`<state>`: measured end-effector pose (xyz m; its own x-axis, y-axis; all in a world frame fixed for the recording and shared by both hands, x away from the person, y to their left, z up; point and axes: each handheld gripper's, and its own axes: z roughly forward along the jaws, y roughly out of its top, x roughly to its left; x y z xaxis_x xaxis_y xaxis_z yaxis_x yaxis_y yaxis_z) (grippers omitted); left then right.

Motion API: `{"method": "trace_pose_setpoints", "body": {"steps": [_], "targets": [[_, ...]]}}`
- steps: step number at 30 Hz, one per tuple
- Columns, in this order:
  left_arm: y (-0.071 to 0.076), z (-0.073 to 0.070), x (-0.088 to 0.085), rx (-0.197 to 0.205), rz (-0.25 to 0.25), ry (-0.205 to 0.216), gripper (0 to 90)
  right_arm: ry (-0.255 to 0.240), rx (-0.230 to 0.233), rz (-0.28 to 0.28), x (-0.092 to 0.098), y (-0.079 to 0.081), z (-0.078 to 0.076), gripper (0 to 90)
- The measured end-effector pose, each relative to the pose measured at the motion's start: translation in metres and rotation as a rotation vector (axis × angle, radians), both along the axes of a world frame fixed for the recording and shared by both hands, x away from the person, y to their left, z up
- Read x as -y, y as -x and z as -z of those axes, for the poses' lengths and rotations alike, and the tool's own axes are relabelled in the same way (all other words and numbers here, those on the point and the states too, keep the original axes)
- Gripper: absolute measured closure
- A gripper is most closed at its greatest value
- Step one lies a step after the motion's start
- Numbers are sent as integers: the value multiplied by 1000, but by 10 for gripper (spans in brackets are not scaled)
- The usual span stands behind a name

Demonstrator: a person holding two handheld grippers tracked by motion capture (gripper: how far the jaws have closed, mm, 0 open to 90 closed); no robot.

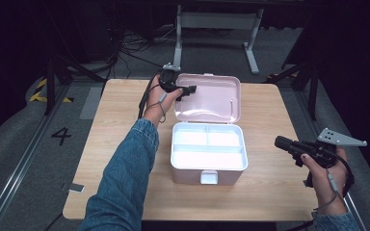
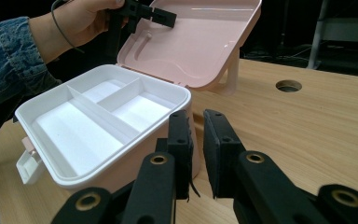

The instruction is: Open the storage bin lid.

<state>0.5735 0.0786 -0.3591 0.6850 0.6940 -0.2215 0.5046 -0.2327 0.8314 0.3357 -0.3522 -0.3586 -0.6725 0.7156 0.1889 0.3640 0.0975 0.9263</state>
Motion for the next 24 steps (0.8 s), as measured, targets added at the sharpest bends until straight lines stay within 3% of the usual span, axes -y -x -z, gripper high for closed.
{"method": "trace_pose_setpoints", "body": {"steps": [3, 7, 24], "targets": [[-1, 4, 0, -3, -2, -11, 321, 4, 2, -3, 0, -1, 1, 815], [-4, 8, 0, -1, -5, -56, 320, 3, -1, 2, 1, -1, 1, 813], [-8, 22, 1, -66, -30, -63, 311, 7, -19, 4, -1, -3, 5, 798]]}}
